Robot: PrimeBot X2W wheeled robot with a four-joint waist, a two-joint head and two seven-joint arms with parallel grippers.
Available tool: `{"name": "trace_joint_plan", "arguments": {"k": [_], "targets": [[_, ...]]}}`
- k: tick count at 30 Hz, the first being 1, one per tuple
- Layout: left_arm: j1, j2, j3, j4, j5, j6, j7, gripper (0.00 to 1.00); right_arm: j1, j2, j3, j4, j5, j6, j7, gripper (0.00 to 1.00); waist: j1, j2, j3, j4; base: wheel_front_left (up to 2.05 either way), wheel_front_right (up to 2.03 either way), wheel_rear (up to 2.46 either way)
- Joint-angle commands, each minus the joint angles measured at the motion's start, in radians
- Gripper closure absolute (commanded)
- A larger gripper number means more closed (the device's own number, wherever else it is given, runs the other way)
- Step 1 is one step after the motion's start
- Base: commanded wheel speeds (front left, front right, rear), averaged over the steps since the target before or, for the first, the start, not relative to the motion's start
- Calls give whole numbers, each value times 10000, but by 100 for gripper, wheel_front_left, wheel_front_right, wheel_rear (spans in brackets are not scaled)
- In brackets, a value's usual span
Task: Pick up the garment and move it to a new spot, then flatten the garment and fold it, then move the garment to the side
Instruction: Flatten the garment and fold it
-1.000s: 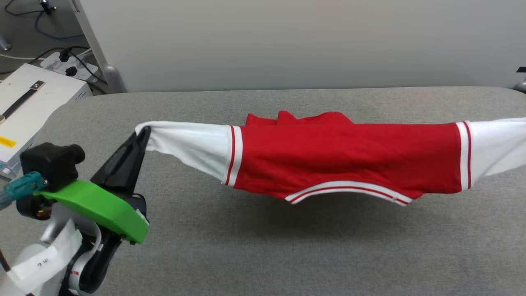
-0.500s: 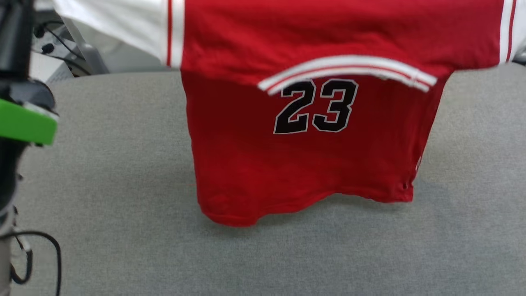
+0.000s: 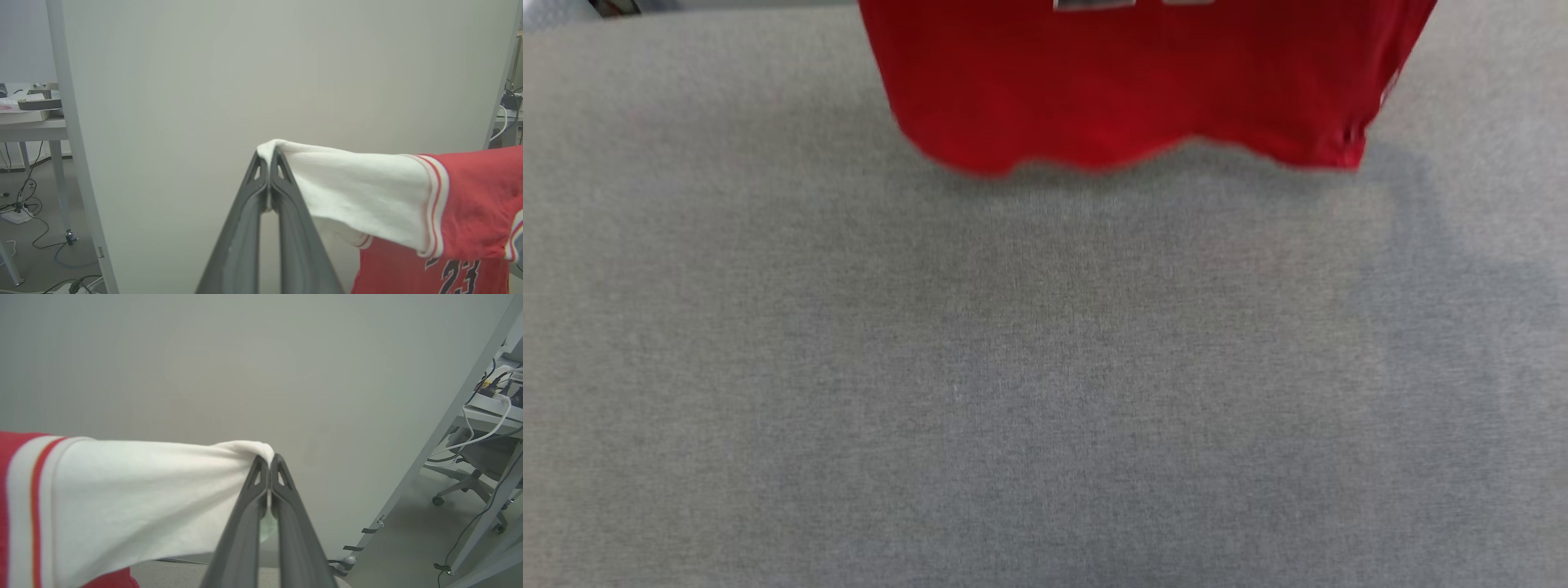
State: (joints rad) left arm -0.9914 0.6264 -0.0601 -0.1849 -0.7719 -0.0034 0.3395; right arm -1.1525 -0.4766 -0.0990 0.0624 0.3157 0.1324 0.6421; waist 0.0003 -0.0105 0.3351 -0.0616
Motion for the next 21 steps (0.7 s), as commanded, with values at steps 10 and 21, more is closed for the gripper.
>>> {"name": "trace_joint_plan", "arguments": {"k": [10,21], "targets": [[-4663,-617,-757,3423,1127,-630,-1388,100,-3413,166,-80,2803,-1808,-17,-2300,100,-3,105,3279,236,0,0,0],[-6495,-1399,-1128,6819,1381,-1078,-3676,100,-4678,980,-640,5048,-3303,-17,-4734,100,-3,105,3951,511,0,0,0]]}}
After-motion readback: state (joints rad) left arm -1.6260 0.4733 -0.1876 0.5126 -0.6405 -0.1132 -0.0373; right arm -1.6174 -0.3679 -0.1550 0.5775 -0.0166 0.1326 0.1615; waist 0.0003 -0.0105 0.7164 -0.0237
